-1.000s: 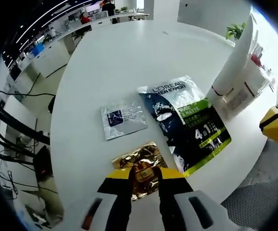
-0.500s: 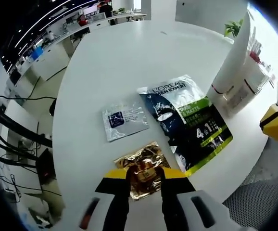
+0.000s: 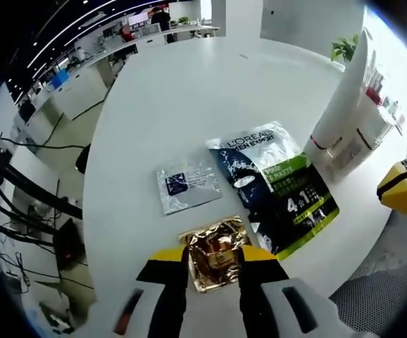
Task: Arrange the skincare products in the storage area until every visible bottle or jar stands upright without overlapping.
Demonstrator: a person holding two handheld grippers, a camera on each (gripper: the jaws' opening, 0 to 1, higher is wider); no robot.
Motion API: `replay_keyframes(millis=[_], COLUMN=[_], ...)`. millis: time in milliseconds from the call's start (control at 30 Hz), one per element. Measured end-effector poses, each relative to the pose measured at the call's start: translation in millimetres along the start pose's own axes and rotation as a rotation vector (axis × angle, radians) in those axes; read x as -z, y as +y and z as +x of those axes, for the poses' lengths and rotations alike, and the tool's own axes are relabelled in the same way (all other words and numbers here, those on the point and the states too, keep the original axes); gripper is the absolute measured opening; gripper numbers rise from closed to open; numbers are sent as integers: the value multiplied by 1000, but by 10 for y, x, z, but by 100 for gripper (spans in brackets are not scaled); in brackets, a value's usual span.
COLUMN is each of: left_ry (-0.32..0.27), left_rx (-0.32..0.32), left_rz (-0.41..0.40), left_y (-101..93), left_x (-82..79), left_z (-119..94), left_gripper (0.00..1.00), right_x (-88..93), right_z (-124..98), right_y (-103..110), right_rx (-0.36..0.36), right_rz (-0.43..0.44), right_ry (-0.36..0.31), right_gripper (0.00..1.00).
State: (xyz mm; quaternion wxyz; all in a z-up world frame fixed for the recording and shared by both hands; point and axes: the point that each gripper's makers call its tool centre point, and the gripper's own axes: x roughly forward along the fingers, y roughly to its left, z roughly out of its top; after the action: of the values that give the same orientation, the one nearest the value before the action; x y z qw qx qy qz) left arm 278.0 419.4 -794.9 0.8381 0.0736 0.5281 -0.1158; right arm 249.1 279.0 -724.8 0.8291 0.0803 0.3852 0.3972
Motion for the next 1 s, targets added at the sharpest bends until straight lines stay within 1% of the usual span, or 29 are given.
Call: replay_keyframes(millis=[133,267,300,400,433,567,633,667,700,733,767,900,967,1000], left_ry=[-16,-108,-133,-173,-196,-236,-224,-187,-164,-129,-104,-46,-3,27], left_rx=[-4,34,37,13,-7,-53,-43,-4,12,27,29,10,7,4], left_rz=[3,-43,-53,-53,-48,-33,-28,-17,-21,-16,-17,19,20,23], left_y=[0,-70,-68,-12,21,97,88,26,-4,-38,-46,-29,-20,-20], left_x=[-31,-198,-238,-281,-305,-318,-290,-227,-189,-136,-103,-41,33,87], left_z=[-32,-155,-199,-290,-333,-416,-381,-327,-285,-221,-180,-3,46,76], left_gripper=[28,28,28,27,26,25,25,26,26,26,26,26,27,27], right_x=[9,5,1,12,13,-21,-7,8,31,41,48,36,26,20], right_z=[-1,-4,-6,-1,0,-18,-13,-4,10,13,15,7,2,1], right_y=[11,37,53,104,123,223,241,243,241,239,237,215,191,175], right_rx=[-1,-1,-1,-6,-10,-32,-30,-30,-31,-32,-34,-27,-19,-16], right_rz=[-10,-42,-66,-118,-133,-210,-236,-241,-242,-239,-237,-238,-235,-228], right_ry=[3,2,2,9,11,2,5,11,21,26,29,25,22,22], right_gripper=[2,2,2,2,2,2,2,2,2,2,2,2,2,2])
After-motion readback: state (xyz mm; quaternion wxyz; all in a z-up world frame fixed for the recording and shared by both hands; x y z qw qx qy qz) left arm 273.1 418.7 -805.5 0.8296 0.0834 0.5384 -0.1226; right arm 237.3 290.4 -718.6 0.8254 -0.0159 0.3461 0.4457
